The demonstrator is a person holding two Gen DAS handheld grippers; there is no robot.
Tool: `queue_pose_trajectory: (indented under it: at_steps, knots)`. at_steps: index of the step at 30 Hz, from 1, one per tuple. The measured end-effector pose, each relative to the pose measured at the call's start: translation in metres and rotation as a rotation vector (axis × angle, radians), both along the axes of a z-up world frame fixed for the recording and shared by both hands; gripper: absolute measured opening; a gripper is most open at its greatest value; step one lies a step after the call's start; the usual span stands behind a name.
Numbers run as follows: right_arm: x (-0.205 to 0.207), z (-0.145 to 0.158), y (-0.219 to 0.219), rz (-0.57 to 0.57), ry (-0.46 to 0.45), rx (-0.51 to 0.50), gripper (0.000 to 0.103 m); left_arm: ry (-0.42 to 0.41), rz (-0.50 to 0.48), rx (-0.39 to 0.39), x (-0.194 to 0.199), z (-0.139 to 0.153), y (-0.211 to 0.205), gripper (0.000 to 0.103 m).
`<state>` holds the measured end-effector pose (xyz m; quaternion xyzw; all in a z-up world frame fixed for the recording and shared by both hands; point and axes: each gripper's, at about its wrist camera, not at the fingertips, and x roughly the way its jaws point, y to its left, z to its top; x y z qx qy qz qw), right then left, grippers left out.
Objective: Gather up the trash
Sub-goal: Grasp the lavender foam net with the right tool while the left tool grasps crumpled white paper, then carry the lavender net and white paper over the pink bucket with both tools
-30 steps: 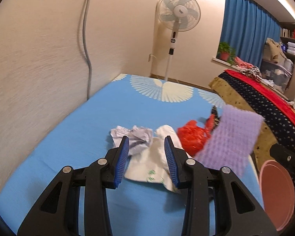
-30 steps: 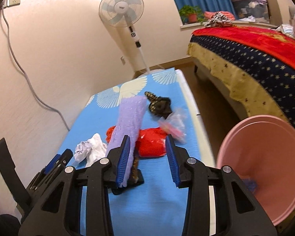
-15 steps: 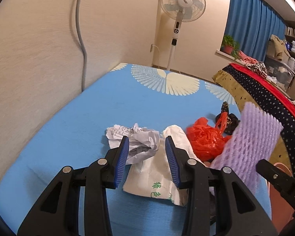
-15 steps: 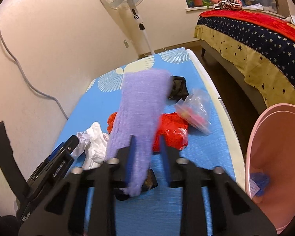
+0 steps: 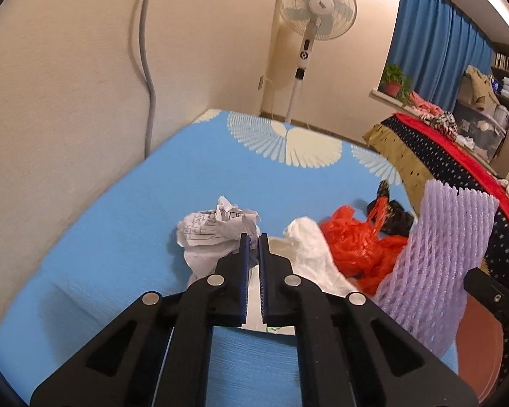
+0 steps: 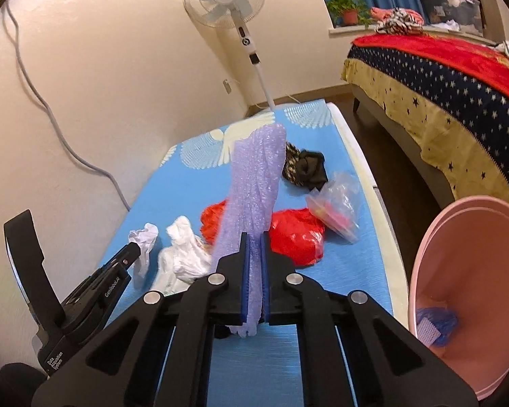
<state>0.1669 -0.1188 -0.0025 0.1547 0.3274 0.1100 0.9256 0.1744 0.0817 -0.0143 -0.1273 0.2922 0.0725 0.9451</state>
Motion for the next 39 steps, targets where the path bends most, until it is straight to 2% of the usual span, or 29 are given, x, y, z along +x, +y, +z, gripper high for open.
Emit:
queue_pose_trajectory:
  at_steps: [10, 16, 24, 39]
  knots:
    - [-0.036, 0.035, -0.007, -0.013, -0.086, -0.059, 0.006, -0.074, -0.055, 0.008, -0.029, 0.027, -0.01, 0.005]
    - [-0.056, 0.044, -0.021, -0.057, -0.103, -0.109, 0.006, -0.102, -0.087, -0.002, -0.049, 0.038, -0.016, 0.005]
    - [-0.083, 0.055, -0.048, -0.12, -0.116, -0.127, 0.006, -0.117, -0.17, 0.011, -0.07, 0.049, -0.038, 0.005]
    - [-0.114, 0.066, -0.093, -0.227, -0.124, -0.154, 0.006, -0.147, -0.296, 0.025, -0.087, 0.059, -0.078, 0.005]
